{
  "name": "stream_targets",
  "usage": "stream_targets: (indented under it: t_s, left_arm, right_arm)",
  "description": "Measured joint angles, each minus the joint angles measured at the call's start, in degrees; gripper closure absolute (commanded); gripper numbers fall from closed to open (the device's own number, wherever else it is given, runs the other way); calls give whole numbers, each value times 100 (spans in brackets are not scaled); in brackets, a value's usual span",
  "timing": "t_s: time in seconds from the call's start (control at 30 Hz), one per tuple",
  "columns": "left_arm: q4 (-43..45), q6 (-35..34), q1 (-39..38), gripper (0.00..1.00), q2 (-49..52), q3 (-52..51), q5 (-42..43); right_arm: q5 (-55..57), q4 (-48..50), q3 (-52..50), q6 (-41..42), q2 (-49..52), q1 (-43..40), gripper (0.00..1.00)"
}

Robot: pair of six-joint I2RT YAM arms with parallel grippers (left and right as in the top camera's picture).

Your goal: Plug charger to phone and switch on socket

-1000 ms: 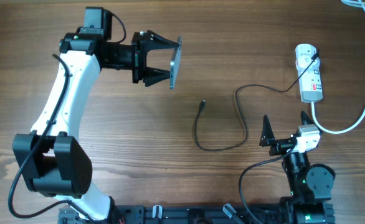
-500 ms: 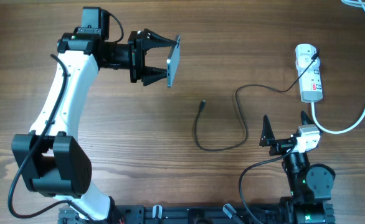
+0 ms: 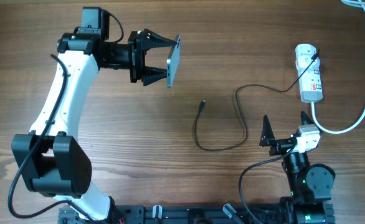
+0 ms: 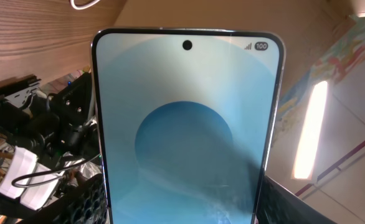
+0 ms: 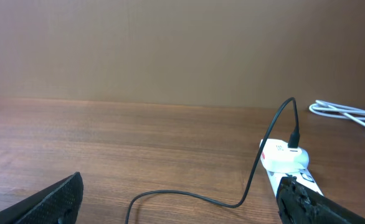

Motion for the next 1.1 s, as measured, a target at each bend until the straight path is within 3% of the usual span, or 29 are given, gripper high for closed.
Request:
stream_targets:
  t_s: [0.97,1.03,1.1]
  left_arm:
    - [0,-2,0,29,0,0,2]
    - [0,-2,0,29,0,0,2]
    - [0,-2,0,29,0,0,0]
  right_arm:
    - [0,0,0,26,0,0,0]
    - [-304,57,0,699,0,-4,0]
    - [-984,151,0,2050,0,-4,0]
